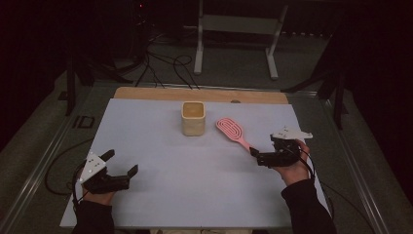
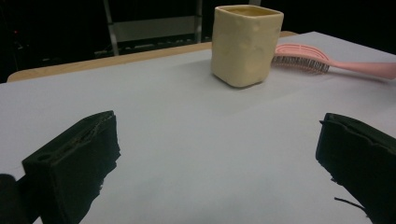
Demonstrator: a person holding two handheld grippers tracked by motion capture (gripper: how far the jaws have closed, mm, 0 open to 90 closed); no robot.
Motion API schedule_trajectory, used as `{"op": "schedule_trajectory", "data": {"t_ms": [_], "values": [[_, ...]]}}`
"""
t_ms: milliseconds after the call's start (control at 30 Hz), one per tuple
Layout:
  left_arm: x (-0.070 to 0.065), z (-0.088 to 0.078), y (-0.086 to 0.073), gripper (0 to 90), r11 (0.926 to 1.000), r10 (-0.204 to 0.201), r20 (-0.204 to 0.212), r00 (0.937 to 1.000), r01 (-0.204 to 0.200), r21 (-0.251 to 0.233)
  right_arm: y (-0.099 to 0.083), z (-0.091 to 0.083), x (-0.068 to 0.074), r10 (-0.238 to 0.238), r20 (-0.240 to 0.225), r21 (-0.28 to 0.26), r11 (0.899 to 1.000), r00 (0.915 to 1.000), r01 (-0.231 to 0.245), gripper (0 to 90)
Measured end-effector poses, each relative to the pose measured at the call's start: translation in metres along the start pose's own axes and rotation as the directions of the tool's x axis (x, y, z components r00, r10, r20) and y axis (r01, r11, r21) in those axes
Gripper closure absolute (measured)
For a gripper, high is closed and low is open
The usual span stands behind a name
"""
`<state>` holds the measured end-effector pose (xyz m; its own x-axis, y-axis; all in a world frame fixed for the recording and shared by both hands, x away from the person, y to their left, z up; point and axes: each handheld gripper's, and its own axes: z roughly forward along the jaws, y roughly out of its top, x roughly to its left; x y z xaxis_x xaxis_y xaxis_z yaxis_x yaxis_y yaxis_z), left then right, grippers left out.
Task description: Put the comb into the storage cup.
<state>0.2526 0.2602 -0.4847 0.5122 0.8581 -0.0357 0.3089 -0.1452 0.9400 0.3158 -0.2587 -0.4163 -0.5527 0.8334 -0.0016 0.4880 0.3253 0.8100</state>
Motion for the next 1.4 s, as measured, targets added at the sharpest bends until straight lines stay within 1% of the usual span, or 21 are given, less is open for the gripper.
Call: {"op": "schedule_trajectory", "data": {"t_ms": [100,200,233,467,633,700,833,933,1067,1167,1333,1400], "values": [[0.0,0.0,0.0,0.1,1.0,-0.001,0.002,1.0,0.001,0.0,0.006,0.003,0.0,-0.008,0.0,0.013,1.0,1.0,0.008,8.3],[0.0,0.0,0.0,0.1,1.0,0.0,0.001,1.0,0.0,0.0,0.011,0.007,0.001,-0.013,-0.007,0.036,0.999,0.9999,0.014,8.4],[0.0,0.0,0.0,0.1,1.0,0.0,0.001,1.0,0.0,0.0,0.013,0.008,-0.001,-0.026,-0.006,0.045,0.999,0.9996,0.026,8.4],[0.0,0.0,0.0,0.1,1.0,0.001,0.002,1.0,-0.001,0.001,0.024,0.017,-0.006,-0.038,-0.007,0.081,0.996,0.9993,0.038,8.4],[0.0,0.001,0.0,0.1,1.0,0.001,0.003,1.0,-0.001,0.0,0.031,0.024,-0.01,-0.059,0.001,0.129,0.99,0.9983,0.058,8.4],[0.0,0.001,0.0,0.1,1.0,0.003,0.003,1.0,-0.003,0.001,0.034,0.027,-0.011,-0.066,-0.003,0.14,0.988,0.9978,0.066,8.5],[0.0,0.001,0.0,0.1,1.0,0.004,0.003,1.0,-0.004,0.001,0.039,0.034,-0.014,-0.071,0.0,0.16,0.985,0.9975,0.07,8.5],[0.0,0.001,0.0,0.1,1.0,0.003,0.003,1.0,-0.003,0.0,0.042,0.038,-0.016,-0.064,-0.008,0.17,0.983,0.9979,0.064,8.7],[0.0,0.002,0.0,0.1,1.0,0.002,0.004,1.0,-0.002,0.002,0.046,0.046,-0.019,-0.086,0.002,0.2,0.976,0.9963,0.083,8.7],[0.0,0.002,0.0,0.1,1.0,0.003,0.005,1.0,-0.003,0.002,0.051,0.051,-0.022,-0.094,0.002,0.211,0.973,0.9956,0.091,9.0],[0.0,0.002,0.0,0.1,1.0,0.002,0.005,1.0,-0.002,0.002,0.058,0.061,-0.026,-0.113,0.001,0.247,0.963,0.9936,0.11,9.1],[0.0,0.002,0.0,0.1,1.0,0.002,0.006,1.0,-0.002,0.003,0.058,0.062,-0.026,-0.114,-0.001,0.25,0.962,0.9935,0.111,9.1]]}}
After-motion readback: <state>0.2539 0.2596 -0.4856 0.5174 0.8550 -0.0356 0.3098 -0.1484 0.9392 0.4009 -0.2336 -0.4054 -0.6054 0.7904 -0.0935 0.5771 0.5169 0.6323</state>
